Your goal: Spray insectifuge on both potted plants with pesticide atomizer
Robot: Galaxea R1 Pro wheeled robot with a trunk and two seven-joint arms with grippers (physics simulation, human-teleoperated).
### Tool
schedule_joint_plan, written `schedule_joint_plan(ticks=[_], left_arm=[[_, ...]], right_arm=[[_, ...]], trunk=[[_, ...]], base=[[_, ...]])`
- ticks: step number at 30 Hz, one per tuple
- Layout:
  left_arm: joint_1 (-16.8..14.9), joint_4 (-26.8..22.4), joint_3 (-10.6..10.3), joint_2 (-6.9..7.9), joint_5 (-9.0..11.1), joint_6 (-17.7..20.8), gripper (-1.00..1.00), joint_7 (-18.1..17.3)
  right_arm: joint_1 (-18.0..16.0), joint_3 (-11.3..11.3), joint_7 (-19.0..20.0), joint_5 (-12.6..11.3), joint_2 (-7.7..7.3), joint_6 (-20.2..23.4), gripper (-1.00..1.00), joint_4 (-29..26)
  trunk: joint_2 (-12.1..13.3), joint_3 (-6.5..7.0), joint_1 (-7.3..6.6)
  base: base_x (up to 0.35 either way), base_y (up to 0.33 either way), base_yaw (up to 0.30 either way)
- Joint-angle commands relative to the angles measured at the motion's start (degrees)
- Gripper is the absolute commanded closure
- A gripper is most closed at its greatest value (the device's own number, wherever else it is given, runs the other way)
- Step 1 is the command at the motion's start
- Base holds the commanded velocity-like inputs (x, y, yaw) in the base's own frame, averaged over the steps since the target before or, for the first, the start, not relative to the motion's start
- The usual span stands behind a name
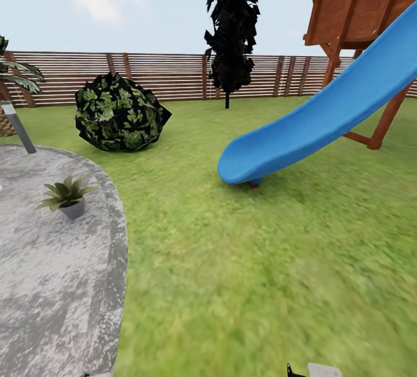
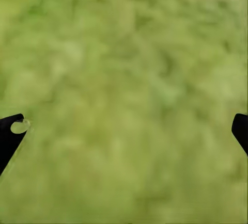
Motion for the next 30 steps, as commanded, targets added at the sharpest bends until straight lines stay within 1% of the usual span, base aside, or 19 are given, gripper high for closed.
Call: schedule_joint_plan(ticks=[1,15,30], left_arm=[[-0.06,0.08,0.26,-0.02,-0.62,-0.19,1.0,0.27],[-0.06,0.01,0.26,-0.02,-0.59,-0.19,1.0,0.27],[-0.06,0.03,0.23,-0.02,-0.59,-0.19,1.0,0.27]], right_arm=[[-0.01,0.5,-0.26,-0.31,-0.01,-0.09,-1.0,-0.01],[-0.01,0.5,-0.26,-0.31,-0.01,-0.09,-1.0,-0.01],[-0.01,0.5,-0.26,-0.31,-0.01,-0.09,-1.0,-0.02]], trunk=[[-0.02,-0.05,0.02],[-0.02,-0.05,0.02],[-0.02,-0.05,0.02]], base=[[0.34,0.0,0.255],[0.34,0.001,0.272],[0.318,0.145,0.274]])
